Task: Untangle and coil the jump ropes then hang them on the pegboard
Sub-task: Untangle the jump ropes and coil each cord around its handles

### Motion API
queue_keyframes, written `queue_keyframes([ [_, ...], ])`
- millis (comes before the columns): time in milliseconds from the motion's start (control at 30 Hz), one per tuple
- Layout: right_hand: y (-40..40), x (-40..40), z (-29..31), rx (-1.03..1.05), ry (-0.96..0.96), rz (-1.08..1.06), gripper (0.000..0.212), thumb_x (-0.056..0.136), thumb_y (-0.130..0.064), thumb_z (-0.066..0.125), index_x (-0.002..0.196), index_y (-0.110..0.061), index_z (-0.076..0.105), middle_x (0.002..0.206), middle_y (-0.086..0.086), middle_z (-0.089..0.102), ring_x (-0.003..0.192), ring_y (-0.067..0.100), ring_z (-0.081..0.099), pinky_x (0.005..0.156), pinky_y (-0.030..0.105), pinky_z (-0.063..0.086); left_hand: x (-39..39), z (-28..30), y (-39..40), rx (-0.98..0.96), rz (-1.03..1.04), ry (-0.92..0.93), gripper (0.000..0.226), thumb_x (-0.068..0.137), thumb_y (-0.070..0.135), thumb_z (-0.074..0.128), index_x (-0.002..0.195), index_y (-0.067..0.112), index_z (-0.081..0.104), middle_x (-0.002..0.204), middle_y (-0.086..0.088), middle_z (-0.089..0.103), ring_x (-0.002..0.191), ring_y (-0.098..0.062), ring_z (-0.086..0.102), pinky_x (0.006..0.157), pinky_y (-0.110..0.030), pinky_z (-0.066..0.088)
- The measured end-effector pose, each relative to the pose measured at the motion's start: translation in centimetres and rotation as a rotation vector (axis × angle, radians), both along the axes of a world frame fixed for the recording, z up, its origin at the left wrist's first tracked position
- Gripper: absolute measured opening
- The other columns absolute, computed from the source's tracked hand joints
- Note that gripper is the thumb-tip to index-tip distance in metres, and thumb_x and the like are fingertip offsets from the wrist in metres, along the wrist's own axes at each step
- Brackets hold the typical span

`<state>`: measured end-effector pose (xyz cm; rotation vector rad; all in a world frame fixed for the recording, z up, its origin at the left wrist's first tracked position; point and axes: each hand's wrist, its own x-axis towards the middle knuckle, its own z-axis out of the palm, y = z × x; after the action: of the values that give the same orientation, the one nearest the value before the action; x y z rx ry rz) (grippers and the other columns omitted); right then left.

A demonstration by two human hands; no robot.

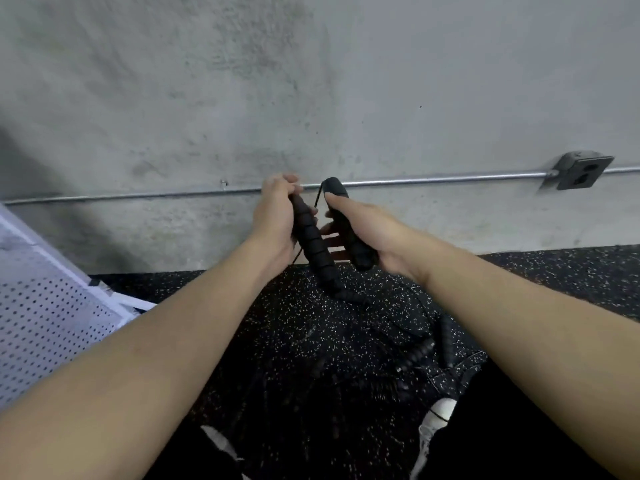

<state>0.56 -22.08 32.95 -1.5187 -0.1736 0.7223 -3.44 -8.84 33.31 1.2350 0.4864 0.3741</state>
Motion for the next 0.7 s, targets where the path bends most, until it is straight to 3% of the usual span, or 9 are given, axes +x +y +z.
queue_keyframes([
  [67,1.0,-0.6,0.1,-0.006,0.02,0.06,0.033,0.1,-0.044,0.06,0.11,-0.013,0.061,0.104,0.015,0.074,0.085,0.025,0.072,0.076,0.039,0.063,-0.4,0.0,1.1,-0.013,-0.007,-0.025,0.023,0.097,0.001,0.041,0.1,0.02,0.054,0.1,-0.003,0.055,0.068,-0.018,0.058,0.065,-0.03,0.052],
  [167,2.2,-1.5,0.4,-0.01,0.011,0.13,0.034,0.1,-0.042,0.059,0.118,-0.014,0.064,0.105,0.015,0.073,0.08,0.024,0.072,0.066,0.032,0.062,-1.0,-0.1,2.0,0.06,-0.006,-0.033,0.034,0.096,-0.005,0.039,0.103,0.024,0.054,0.102,0.002,0.055,0.078,-0.013,0.053,0.068,-0.025,0.045],
  [267,3.2,-2.0,0.4,0.037,0.042,0.141,0.036,0.101,-0.034,0.062,0.127,-0.01,0.06,0.109,0.022,0.073,0.085,0.031,0.071,0.068,0.036,0.063,-1.5,-0.5,2.6,0.178,0.006,-0.051,0.037,0.097,-0.005,0.04,0.105,0.028,0.055,0.107,0.004,0.054,0.085,-0.012,0.049,0.071,-0.024,0.043],
  [333,3.6,-2.1,0.4,0.053,0.031,0.153,0.032,0.099,-0.026,0.064,0.127,-0.01,0.059,0.1,0.02,0.075,0.083,0.031,0.071,0.068,0.037,0.063,-1.9,-0.7,2.8,0.202,0.002,-0.064,0.036,0.099,-0.003,0.041,0.104,0.03,0.056,0.111,0.004,0.054,0.086,-0.012,0.05,0.073,-0.023,0.044],
  [400,4.0,-2.1,0.3,0.049,0.025,0.174,0.033,0.097,-0.02,0.067,0.127,-0.01,0.058,0.094,0.013,0.075,0.083,0.029,0.073,0.069,0.037,0.062,-2.1,-0.7,3.0,0.196,0.0,-0.064,0.036,0.1,-0.003,0.042,0.103,0.031,0.056,0.112,0.005,0.054,0.083,-0.01,0.05,0.07,-0.022,0.045],
  [533,4.4,-2.0,0.2,0.058,0.021,0.205,0.033,0.095,-0.011,0.068,0.127,-0.006,0.058,0.102,0.015,0.074,0.089,0.032,0.073,0.076,0.041,0.062,-1.8,-0.4,3.6,0.203,0.021,-0.063,0.038,0.097,-0.004,0.044,0.106,0.03,0.057,0.114,0.005,0.052,0.091,-0.012,0.052,0.074,-0.026,0.045],
  [633,4.4,-1.8,0.0,0.071,-0.006,0.146,0.028,0.095,-0.01,0.067,0.122,-0.007,0.06,0.103,0.016,0.074,0.086,0.032,0.072,0.076,0.043,0.062,-1.3,-0.7,3.7,0.179,0.016,-0.051,0.03,0.1,0.003,0.049,0.116,0.028,0.054,0.12,0.006,0.05,0.1,-0.013,0.052,0.078,-0.026,0.045],
  [700,4.3,-1.3,-0.3,0.102,0.001,0.085,0.024,0.096,-0.011,0.066,0.119,-0.007,0.062,0.106,0.019,0.074,0.086,0.032,0.072,0.085,0.049,0.06,-1.0,-0.9,3.6,0.127,0.013,-0.03,0.027,0.101,0.01,0.051,0.125,0.024,0.047,0.123,0.002,0.051,0.101,-0.014,0.054,0.077,-0.029,0.046],
])
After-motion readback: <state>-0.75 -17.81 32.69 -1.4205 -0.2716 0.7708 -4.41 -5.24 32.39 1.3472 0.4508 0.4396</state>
